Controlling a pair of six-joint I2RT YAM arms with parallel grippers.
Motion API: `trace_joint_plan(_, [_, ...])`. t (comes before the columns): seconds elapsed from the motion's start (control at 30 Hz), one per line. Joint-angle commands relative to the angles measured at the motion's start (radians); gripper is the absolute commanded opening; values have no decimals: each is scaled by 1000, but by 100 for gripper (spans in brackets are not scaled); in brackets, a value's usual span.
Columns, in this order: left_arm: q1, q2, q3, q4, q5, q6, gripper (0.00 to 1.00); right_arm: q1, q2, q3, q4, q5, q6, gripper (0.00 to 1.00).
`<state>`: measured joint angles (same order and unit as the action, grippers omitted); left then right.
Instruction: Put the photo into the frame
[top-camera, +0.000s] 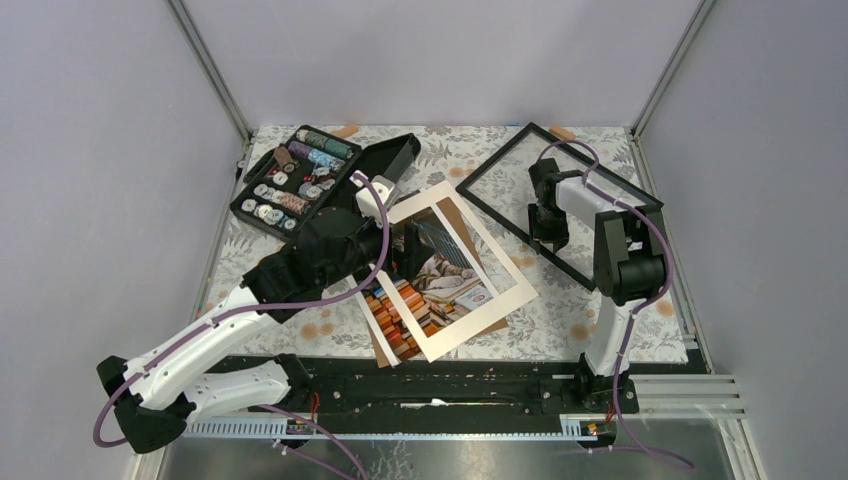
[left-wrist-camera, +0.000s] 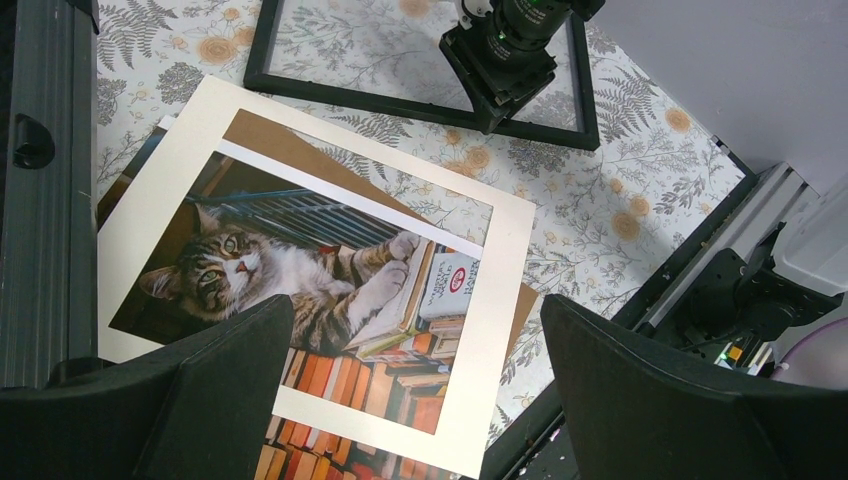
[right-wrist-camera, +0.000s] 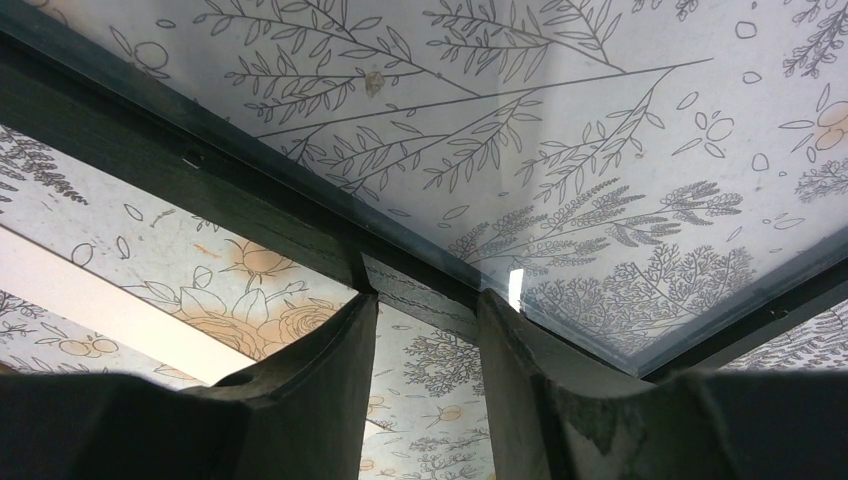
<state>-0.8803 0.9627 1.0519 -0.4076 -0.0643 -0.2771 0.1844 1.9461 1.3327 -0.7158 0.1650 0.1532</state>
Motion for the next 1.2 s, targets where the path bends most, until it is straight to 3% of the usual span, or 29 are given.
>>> trace_joint_plan(0.0, [6, -21, -8, 55, 11, 6, 99, -8, 69, -14, 27, 106, 14, 46])
trace_joint_plan(0.37, [5, -21, -8, 57, 17, 6, 99, -7, 91, -17, 44, 178, 37, 36])
trace_joint_plan(0.57, [5, -22, -6, 56, 20, 6, 99, 24, 68, -41, 38, 86, 102, 27])
trace_joint_plan(0.9, [5, -25, -9, 57, 19, 6, 99, 122, 31, -54, 92, -96, 374, 15])
trace_joint_plan(1.17, [5, -31, -10, 57, 17, 6, 99, 183, 8, -16, 126, -67, 449, 18])
